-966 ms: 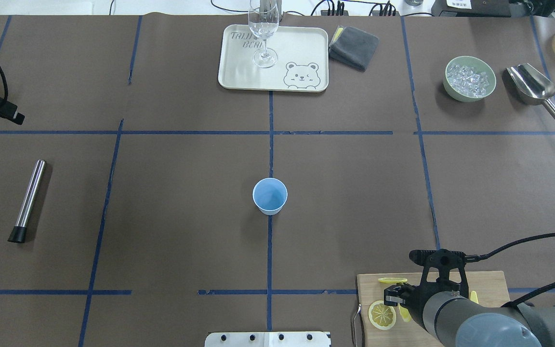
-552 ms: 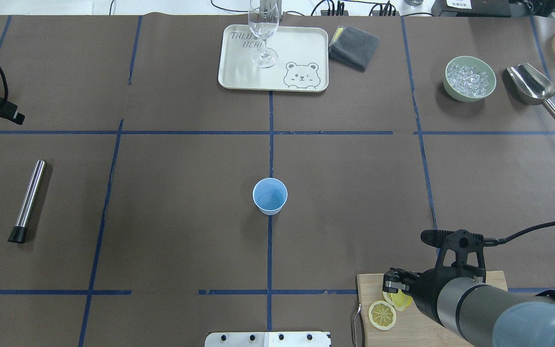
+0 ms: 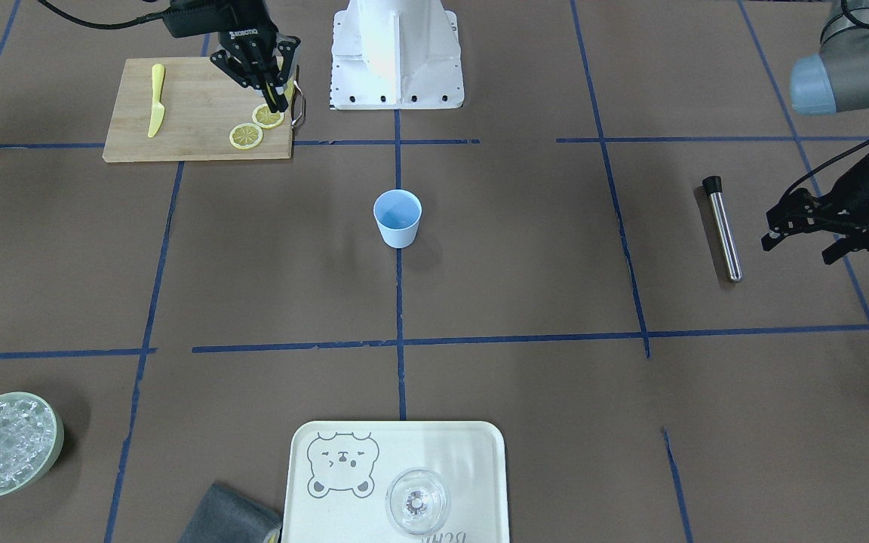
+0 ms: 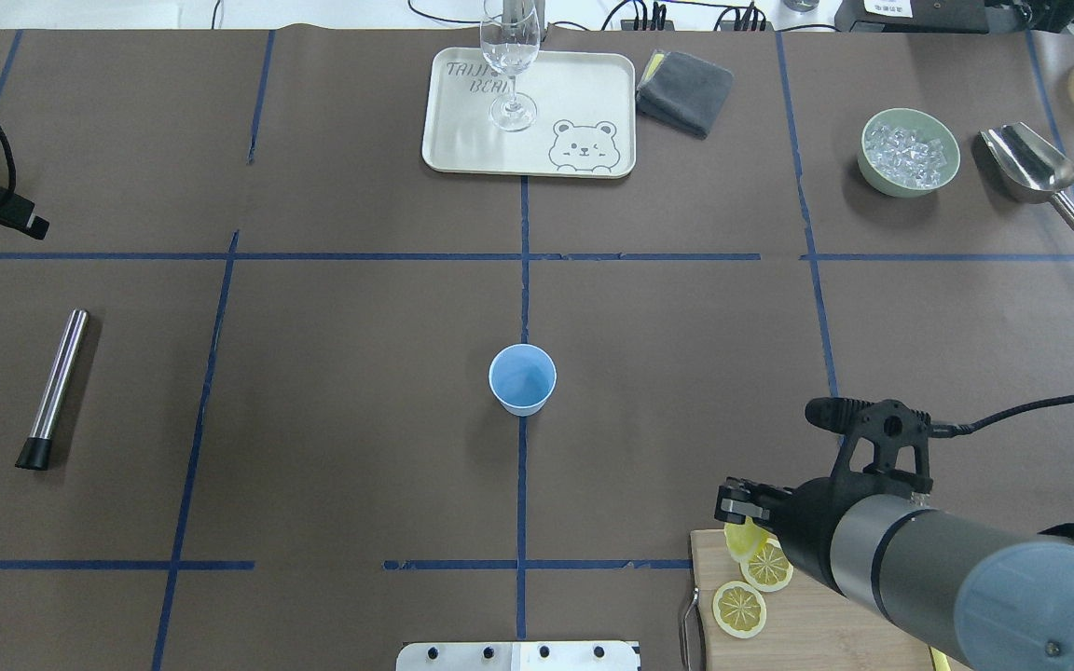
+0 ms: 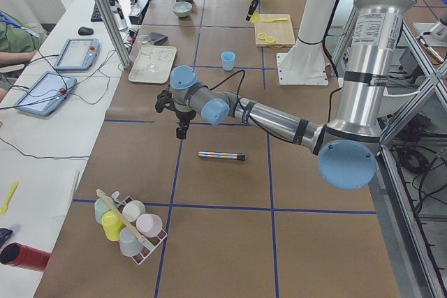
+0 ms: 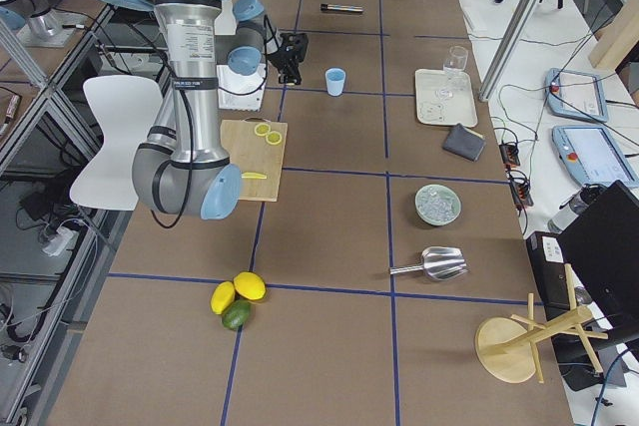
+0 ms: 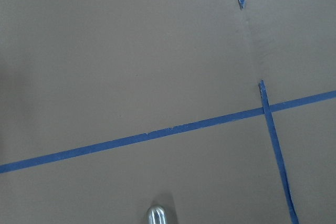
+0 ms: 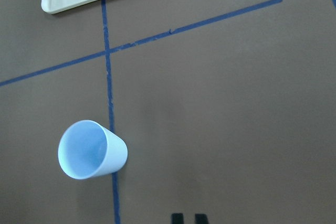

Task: Squeeze lemon into cup
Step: 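Carry the lemon slice over the blue-white cup with the right gripper, then squeeze and release the lemon slice into the cup with the right gripper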

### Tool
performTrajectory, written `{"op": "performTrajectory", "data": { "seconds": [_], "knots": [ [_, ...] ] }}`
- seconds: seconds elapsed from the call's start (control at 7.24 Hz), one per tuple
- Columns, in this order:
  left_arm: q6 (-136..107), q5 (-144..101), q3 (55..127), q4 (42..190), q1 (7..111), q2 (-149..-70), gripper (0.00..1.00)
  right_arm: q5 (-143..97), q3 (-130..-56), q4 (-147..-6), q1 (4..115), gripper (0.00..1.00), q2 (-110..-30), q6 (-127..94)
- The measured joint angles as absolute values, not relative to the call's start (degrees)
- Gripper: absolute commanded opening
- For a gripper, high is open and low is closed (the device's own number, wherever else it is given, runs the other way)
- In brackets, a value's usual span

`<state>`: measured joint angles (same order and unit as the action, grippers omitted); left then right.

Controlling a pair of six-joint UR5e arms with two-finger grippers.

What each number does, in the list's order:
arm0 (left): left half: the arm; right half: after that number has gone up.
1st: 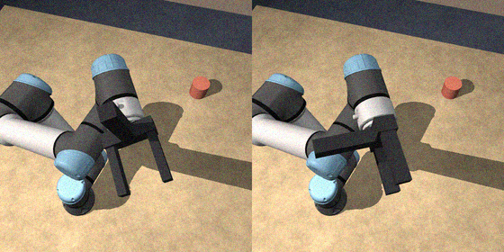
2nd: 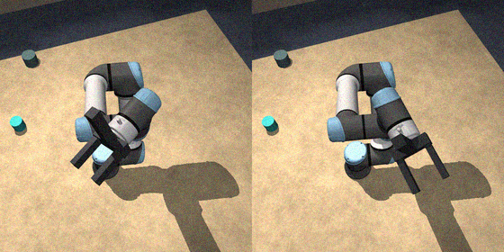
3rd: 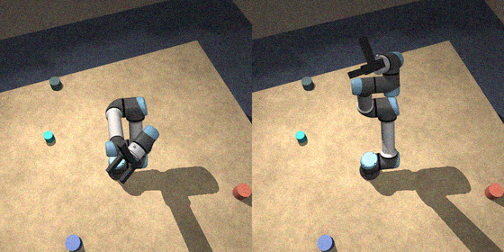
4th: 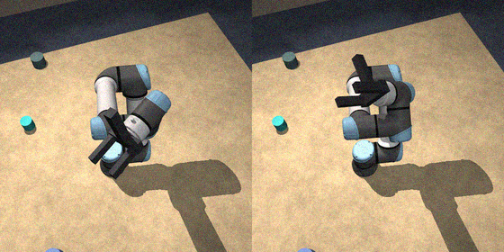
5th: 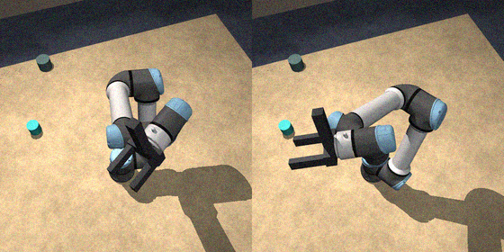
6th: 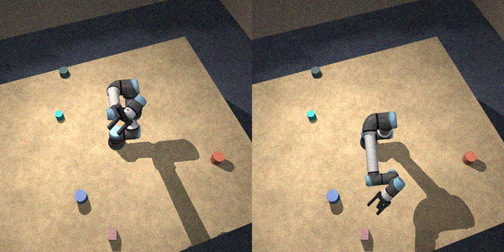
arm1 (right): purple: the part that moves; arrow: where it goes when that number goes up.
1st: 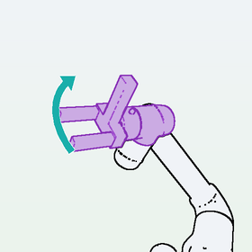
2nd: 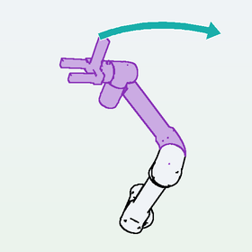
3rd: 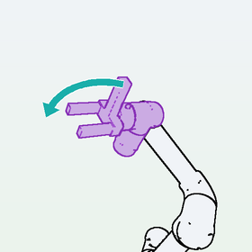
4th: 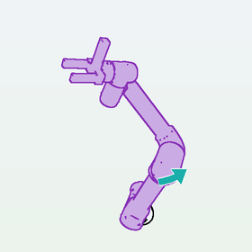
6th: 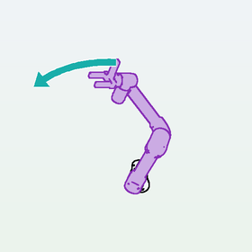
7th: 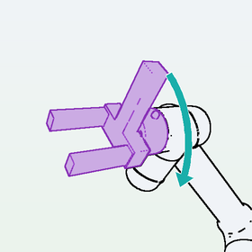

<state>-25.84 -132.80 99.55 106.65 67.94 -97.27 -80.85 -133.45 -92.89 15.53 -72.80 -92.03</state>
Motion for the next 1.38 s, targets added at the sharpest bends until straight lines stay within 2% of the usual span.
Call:
{"op": "performTrajectory", "data": {
  "seconds": [0.14, 0.41, 0.83, 1.1, 1.38],
  "knots": [
    [-25.8, -132.8, 99.6, 106.7, 67.9, -97.3, 1.00, -82.7, -129.1, -97.1, 18.3, 0.00, -65.9, -91.5],
    [-25.8, -132.8, 99.5, 106.7, 67.9, -97.3, 1.00, -83.9, -119.2, -98.4, 21.6, 0.00, -57.1, -89.2],
    [-25.8, -132.8, 99.4, 106.7, 67.9, -97.3, 1.00, -83.8, -101.8, -89.3, 23.4, 0.00, -47.6, -88.5],
    [-25.7, -132.8, 99.3, 106.7, 67.9, -97.3, 1.00, -84.1, -97.5, -87.7, 23.5, 0.00, -45.6, -88.5],
    [-25.7, -132.8, 99.2, 106.7, 67.9, -97.3, 1.00, -85.4, -96.7, -88.4, 23.3, 0.00, -45.7, -88.5]
  ]
}}
